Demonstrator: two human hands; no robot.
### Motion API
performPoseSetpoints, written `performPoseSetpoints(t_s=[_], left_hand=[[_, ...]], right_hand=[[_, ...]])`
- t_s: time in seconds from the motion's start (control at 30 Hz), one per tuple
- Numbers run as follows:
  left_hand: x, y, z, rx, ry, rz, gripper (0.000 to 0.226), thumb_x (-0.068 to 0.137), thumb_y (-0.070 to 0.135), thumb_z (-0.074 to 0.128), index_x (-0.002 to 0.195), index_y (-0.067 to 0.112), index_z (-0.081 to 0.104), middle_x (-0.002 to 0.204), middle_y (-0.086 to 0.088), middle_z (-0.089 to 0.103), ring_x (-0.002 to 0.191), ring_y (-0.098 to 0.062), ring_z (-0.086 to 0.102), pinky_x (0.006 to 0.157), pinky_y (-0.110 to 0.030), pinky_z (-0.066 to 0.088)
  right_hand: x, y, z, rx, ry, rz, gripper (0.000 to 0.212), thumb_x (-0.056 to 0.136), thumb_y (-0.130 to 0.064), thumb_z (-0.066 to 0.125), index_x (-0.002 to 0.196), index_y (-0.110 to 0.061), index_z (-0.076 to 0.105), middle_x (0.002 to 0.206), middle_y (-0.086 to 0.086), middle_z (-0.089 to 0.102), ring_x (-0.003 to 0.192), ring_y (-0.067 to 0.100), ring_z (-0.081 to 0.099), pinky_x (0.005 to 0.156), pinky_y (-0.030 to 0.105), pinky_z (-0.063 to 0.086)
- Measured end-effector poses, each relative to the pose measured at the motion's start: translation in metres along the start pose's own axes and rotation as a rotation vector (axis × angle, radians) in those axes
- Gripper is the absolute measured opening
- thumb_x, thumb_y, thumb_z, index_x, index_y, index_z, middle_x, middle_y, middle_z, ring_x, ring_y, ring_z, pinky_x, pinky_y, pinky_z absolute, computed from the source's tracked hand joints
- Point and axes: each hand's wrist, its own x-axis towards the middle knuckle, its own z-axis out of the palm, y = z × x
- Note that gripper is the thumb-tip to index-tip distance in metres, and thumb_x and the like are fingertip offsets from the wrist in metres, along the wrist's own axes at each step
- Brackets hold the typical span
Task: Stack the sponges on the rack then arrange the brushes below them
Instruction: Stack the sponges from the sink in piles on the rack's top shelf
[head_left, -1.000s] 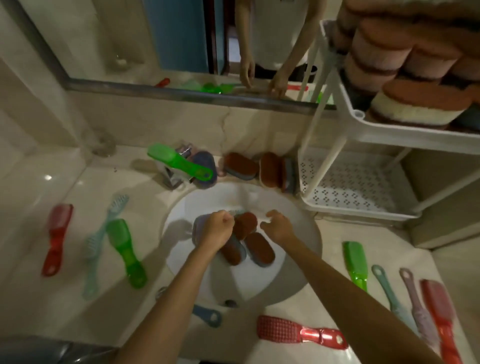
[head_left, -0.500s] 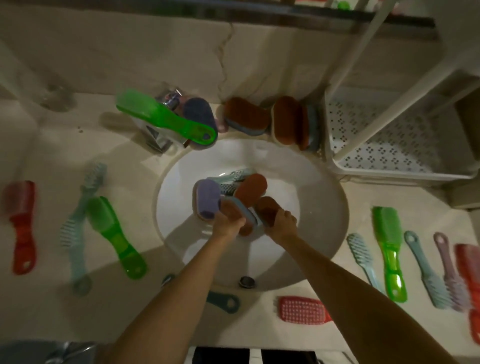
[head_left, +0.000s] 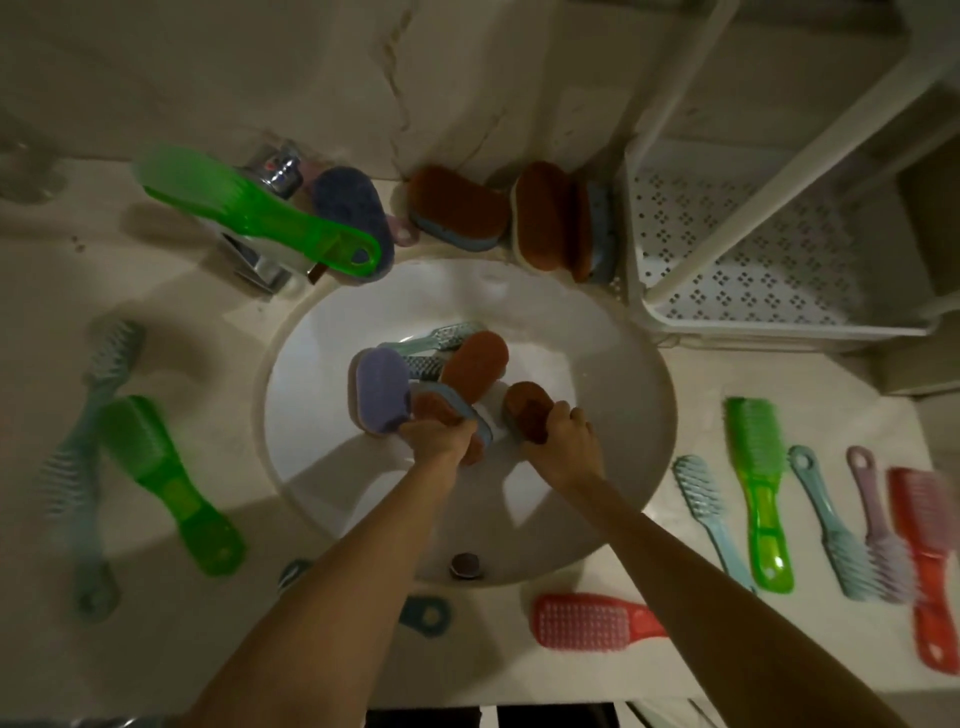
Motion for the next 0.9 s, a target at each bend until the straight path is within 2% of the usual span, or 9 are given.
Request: performPoseSetpoints(t_s=[0.07, 0.17, 0.3, 0.37, 0.47, 0.57, 0.67, 0.83, 0.9], left_hand=[[-0.005, 0.001, -0.004, 0.04, -0.013, 0.035, 0.075, 0.081, 0.024, 0.07, 0.141, -0.001, 0.033, 0.144, -0.016, 0.043, 0.131, -0.029, 0.044, 0.104, -0.029, 0.036], [-0.017, -0.004, -0.017, 0.169, 0.011, 0.127, 0.074, 0.07, 0.04, 0.075, 0.132, 0.008, 0.05, 0.137, -0.012, 0.053, 0.125, -0.03, 0.05, 0.103, -0.033, 0.043], [-0.046, 0.001, -0.04, 0.261, 0.179, 0.343, 0.095, 0.042, 0.058, 0.063, 0.117, 0.001, 0.055, 0.117, -0.019, 0.062, 0.102, -0.033, 0.061, 0.088, -0.041, 0.054], [-0.093, 0.024, -0.054, 0.219, 0.182, 0.454, 0.084, 0.053, 0.04, 0.074, 0.123, 0.002, 0.046, 0.119, -0.016, 0.058, 0.104, -0.032, 0.06, 0.089, -0.042, 0.053], [-0.152, 0.051, -0.068, 0.144, 0.203, 0.615, 0.065, 0.07, 0.018, 0.075, 0.124, 0.007, 0.041, 0.12, -0.014, 0.057, 0.108, -0.032, 0.058, 0.091, -0.041, 0.051], [-0.195, 0.076, -0.08, 0.091, 0.284, 0.819, 0.058, 0.071, 0.017, 0.073, 0.121, 0.01, 0.044, 0.117, -0.013, 0.06, 0.107, -0.03, 0.059, 0.09, -0.039, 0.051], [-0.236, 0.102, -0.091, 0.073, 0.372, 0.972, 0.065, 0.071, 0.019, 0.073, 0.128, 0.011, 0.044, 0.123, -0.012, 0.057, 0.113, -0.029, 0.055, 0.093, -0.039, 0.048], [-0.293, 0.138, -0.097, 0.041, 0.414, 1.158, 0.067, 0.073, 0.022, 0.071, 0.132, 0.019, 0.04, 0.128, -0.009, 0.052, 0.118, -0.027, 0.05, 0.098, -0.043, 0.045], [-0.313, 0.151, -0.097, 0.04, 0.418, 1.217, 0.066, 0.075, 0.024, 0.07, 0.133, 0.02, 0.04, 0.13, -0.007, 0.052, 0.12, -0.025, 0.049, 0.098, -0.039, 0.045]], right_hand=[[-0.006, -0.001, -0.013, 0.037, 0.038, -0.024, 0.058, 0.083, -0.033, 0.062, 0.126, -0.003, 0.036, 0.125, 0.017, 0.045, 0.116, 0.037, 0.048, 0.095, 0.045, 0.046], [-0.018, -0.007, -0.036, 0.062, 0.111, -0.091, 0.053, 0.083, -0.03, 0.064, 0.121, -0.002, 0.039, 0.122, 0.018, 0.047, 0.114, 0.037, 0.05, 0.091, 0.043, 0.045], [-0.039, -0.017, -0.074, 0.139, 0.224, -0.188, 0.044, 0.08, -0.023, 0.066, 0.113, -0.002, 0.046, 0.117, 0.017, 0.048, 0.109, 0.036, 0.049, 0.087, 0.039, 0.043], [-0.052, -0.024, -0.093, 0.196, 0.284, -0.244, 0.04, 0.078, -0.021, 0.068, 0.108, -0.003, 0.048, 0.114, 0.015, 0.049, 0.105, 0.033, 0.05, 0.082, 0.036, 0.041], [-0.077, -0.037, -0.123, 0.247, 0.401, -0.365, 0.035, 0.077, -0.018, 0.068, 0.103, -0.005, 0.049, 0.109, 0.011, 0.049, 0.098, 0.028, 0.051, 0.073, 0.028, 0.037], [-0.102, -0.048, -0.156, 0.356, 0.565, -0.455, 0.029, 0.073, -0.014, 0.068, 0.093, -0.004, 0.049, 0.099, 0.007, 0.044, 0.089, 0.026, 0.047, 0.07, 0.029, 0.035], [-0.124, -0.057, -0.191, 0.411, 0.711, -0.542, 0.026, 0.07, -0.012, 0.068, 0.084, -0.008, 0.046, 0.091, 0.0, 0.039, 0.079, 0.02, 0.041, 0.065, 0.026, 0.03], [-0.156, -0.069, -0.245, 0.494, 0.894, -0.694, 0.03, 0.069, -0.012, 0.065, 0.077, -0.016, 0.037, 0.086, 0.0, 0.04, 0.072, 0.017, 0.039, 0.055, 0.015, 0.025], [-0.166, -0.069, -0.268, 0.518, 0.945, -0.725, 0.028, 0.07, -0.012, 0.065, 0.076, -0.016, 0.038, 0.085, -0.001, 0.04, 0.07, 0.017, 0.04, 0.055, 0.019, 0.028]])
